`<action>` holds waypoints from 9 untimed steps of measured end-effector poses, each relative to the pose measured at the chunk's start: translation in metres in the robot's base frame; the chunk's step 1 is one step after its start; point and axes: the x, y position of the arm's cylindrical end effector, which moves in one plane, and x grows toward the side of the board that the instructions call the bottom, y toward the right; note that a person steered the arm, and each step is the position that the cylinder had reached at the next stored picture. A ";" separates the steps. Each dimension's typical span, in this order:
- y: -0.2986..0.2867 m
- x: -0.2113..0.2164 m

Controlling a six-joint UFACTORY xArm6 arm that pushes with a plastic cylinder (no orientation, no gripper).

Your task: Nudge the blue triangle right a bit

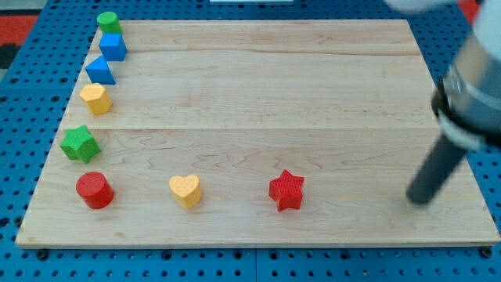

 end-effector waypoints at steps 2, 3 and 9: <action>-0.010 0.016; -0.010 0.016; -0.495 -0.118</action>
